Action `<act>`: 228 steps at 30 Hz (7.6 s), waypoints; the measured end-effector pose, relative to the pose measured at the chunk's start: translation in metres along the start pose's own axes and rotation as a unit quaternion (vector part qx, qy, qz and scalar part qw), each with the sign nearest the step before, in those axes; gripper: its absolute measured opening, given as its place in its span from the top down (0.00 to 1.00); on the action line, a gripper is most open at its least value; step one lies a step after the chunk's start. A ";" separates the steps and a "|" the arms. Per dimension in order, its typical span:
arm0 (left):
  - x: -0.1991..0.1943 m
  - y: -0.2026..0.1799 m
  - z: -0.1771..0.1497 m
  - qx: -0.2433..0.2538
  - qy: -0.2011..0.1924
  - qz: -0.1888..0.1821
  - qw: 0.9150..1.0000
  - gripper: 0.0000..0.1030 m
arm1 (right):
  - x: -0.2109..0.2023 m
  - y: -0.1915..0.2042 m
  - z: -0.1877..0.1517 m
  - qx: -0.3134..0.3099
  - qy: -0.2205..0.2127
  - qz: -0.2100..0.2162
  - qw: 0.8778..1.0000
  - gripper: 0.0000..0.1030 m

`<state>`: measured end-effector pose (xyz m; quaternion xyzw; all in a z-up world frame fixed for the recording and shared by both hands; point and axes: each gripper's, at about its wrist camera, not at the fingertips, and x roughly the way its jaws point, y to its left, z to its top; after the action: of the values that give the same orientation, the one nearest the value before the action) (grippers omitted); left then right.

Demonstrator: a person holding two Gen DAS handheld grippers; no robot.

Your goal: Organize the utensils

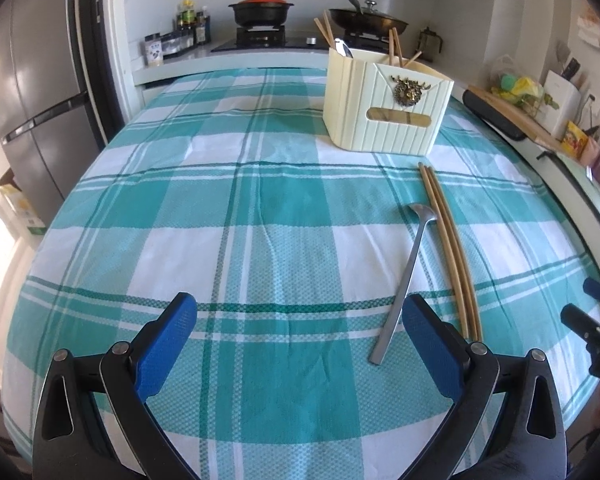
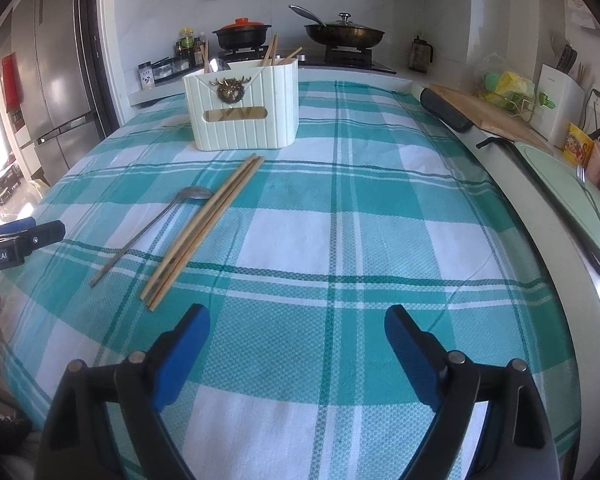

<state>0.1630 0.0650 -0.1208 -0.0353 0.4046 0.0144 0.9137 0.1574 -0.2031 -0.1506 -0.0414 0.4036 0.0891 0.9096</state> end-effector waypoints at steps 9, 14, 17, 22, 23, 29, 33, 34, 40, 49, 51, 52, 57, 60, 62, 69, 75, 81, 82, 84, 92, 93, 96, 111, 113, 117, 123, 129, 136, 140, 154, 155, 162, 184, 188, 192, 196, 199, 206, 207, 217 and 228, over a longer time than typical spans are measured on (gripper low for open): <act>0.008 -0.005 0.002 0.013 0.006 0.000 1.000 0.01 | 0.000 0.003 -0.002 0.001 0.003 0.008 1.000 0.12; 0.023 -0.013 0.016 0.028 0.021 -0.039 0.999 0.01 | 0.001 0.004 -0.002 0.002 0.006 0.011 1.000 0.12; 0.036 -0.021 0.029 0.042 0.032 -0.070 0.996 0.01 | -0.002 0.004 0.000 0.002 0.002 0.012 1.000 0.12; 0.056 -0.043 0.045 0.082 0.048 -0.102 0.990 0.01 | -0.005 0.001 -0.001 0.007 -0.002 0.013 1.000 0.12; 0.060 -0.047 0.047 0.092 0.050 -0.103 0.989 0.01 | -0.006 0.000 -0.002 0.009 -0.001 0.013 1.000 0.12; 0.090 -0.078 0.047 0.153 0.062 -0.085 0.983 0.02 | -0.006 -0.008 -0.006 0.022 0.000 0.019 1.000 0.12; 0.106 -0.087 0.049 0.162 0.079 -0.084 0.980 0.21 | -0.007 -0.010 -0.007 0.024 -0.001 0.020 1.000 0.12; 0.106 -0.088 0.051 0.162 0.079 -0.092 0.979 0.21 | -0.008 -0.011 -0.007 0.025 -0.001 0.020 1.000 0.12; 0.109 -0.104 0.064 0.191 0.082 -0.111 0.972 0.34 | -0.005 -0.018 -0.010 0.037 0.002 0.022 0.999 0.12; 0.114 -0.085 0.077 0.160 0.090 -0.123 0.975 0.96 | -0.007 -0.022 -0.012 0.046 -0.001 0.023 0.999 0.12; 0.112 -0.072 0.079 0.141 0.089 -0.120 0.979 0.97 | -0.006 -0.024 -0.011 0.048 0.001 0.026 0.998 0.12; 0.111 -0.065 0.080 0.130 0.088 -0.123 0.980 0.97 | -0.004 -0.025 -0.010 0.050 0.004 0.028 0.998 0.12; 0.106 -0.044 0.082 0.098 0.086 -0.130 0.983 0.97 | 0.011 -0.024 0.005 0.046 0.020 0.048 0.998 0.12; 0.109 -0.038 0.081 0.097 0.090 -0.127 0.983 0.87 | 0.022 -0.022 0.021 0.041 0.025 0.059 0.997 0.12; 0.107 -0.038 0.083 0.092 0.086 -0.145 0.982 0.61 | 0.027 -0.021 0.032 0.043 0.024 0.063 0.997 0.12; 0.111 -0.067 0.086 0.124 0.073 -0.146 0.979 0.21 | 0.032 -0.007 0.051 0.030 0.013 0.064 0.997 0.12; 0.127 -0.093 0.078 0.173 0.080 -0.106 0.976 0.65 | 0.066 -0.011 0.073 0.038 0.029 0.082 0.996 0.16; 0.122 -0.078 0.079 0.150 0.071 -0.114 0.979 0.65 | 0.127 -0.016 0.104 0.117 0.082 0.166 0.976 0.67; 0.120 -0.075 0.078 0.147 0.070 -0.112 0.980 0.65 | 0.136 -0.014 0.107 0.128 0.091 0.175 0.972 0.68; 0.117 -0.067 0.077 0.140 0.069 -0.109 0.982 0.65 | 0.151 -0.005 0.110 0.135 0.105 0.184 0.968 0.77; 0.106 -0.041 0.074 0.114 0.061 -0.096 0.987 0.65 | 0.163 0.039 0.115 0.046 0.149 0.124 0.980 0.89; 0.106 -0.038 0.074 0.111 0.061 -0.095 0.987 0.65 | 0.162 0.043 0.117 0.027 0.160 0.116 0.980 0.89; 0.104 -0.033 0.076 0.103 0.057 -0.095 0.988 0.65 | 0.161 0.050 0.119 -0.017 0.187 0.085 0.979 0.89; 0.111 -0.025 0.084 0.084 0.064 -0.101 0.989 0.65 | 0.206 0.041 0.163 0.045 0.180 0.055 0.981 0.88; 0.113 -0.024 0.084 0.080 0.068 -0.101 0.989 0.65 | 0.207 0.041 0.165 0.047 0.178 0.054 0.981 0.87; 0.120 -0.024 0.083 0.077 0.076 -0.101 0.989 0.65 | 0.214 0.045 0.172 0.040 0.165 0.057 0.984 0.82; 0.114 -0.017 0.089 0.050 0.066 -0.108 0.991 0.65 | 0.216 0.033 0.181 0.049 0.120 0.090 0.988 0.93; 0.065 -0.007 0.112 0.016 0.004 -0.127 0.992 0.65 | 0.127 0.028 0.192 0.031 0.009 0.147 0.989 0.93; 0.010 0.001 0.133 -0.002 -0.061 -0.140 0.988 0.65 | 0.009 0.026 0.195 -0.013 -0.114 0.165 0.979 0.93; -0.003 0.001 0.134 -0.002 -0.077 -0.145 0.987 0.65 | -0.026 0.020 0.187 -0.020 -0.193 0.164 0.967 0.93; -0.010 -0.006 0.144 0.007 -0.047 -0.159 0.986 0.65 | -0.019 0.019 0.182 -0.005 -0.187 0.142 0.972 0.93; -0.008 -0.006 0.149 0.004 -0.040 -0.163 0.986 0.65 | -0.017 0.020 0.187 -0.004 -0.179 0.146 0.973 0.93; -0.020 -0.007 0.219 0.000 -0.042 -0.190 0.981 0.66 | -0.013 0.026 0.259 -0.029 -0.223 0.158 0.961 0.93; 0.103 -0.036 0.302 0.013 -0.012 -0.127 0.992 0.64 | 0.129 0.017 0.342 -0.031 -0.212 0.125 0.969 0.92; 0.102 -0.032 0.288 0.006 -0.006 -0.117 0.993 0.54 | 0.134 0.002 0.332 -0.017 -0.166 0.132 0.977 0.71; 0.068 -0.020 0.270 0.004 -0.041 -0.104 0.994 0.25 | 0.099 -0.017 0.322 -0.007 -0.178 0.120 0.977 0.39; 0.025 -0.016 0.242 0.041 -0.077 -0.053 0.995 0.03 | 0.057 -0.019 0.305 -0.045 -0.158 0.089 0.982 0.25; -0.005 -0.019 0.210 0.083 -0.096 0.003 0.992 0.01 | 0.034 -0.012 0.279 -0.078 -0.112 0.072 0.988 0.19; -0.042 -0.026 0.122 0.118 -0.104 0.086 0.984 0.00 | 0.008 -0.009 0.169 -0.109 0.013 0.106 0.988 0.18; -0.045 -0.027 0.109 0.114 -0.102 0.087 0.984 0.00 | 0.007 -0.009 0.152 -0.108 0.024 0.110 0.988 0.18; -0.047 -0.024 0.037 0.011 -0.057 0.014 0.998 0.01 | -0.007 -0.014 0.028 0.000 0.032 0.133 0.991 0.18; -0.042 -0.051 0.012 0.054 -0.040 -0.003 0.998 0.01 | -0.030 -0.001 0.012 -0.026 -0.040 0.074 0.996 0.18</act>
<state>0.1465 0.0146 -0.0792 0.0133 0.3678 -0.0087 0.9298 0.1463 -0.2064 -0.1202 -0.0317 0.3668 0.1681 0.9144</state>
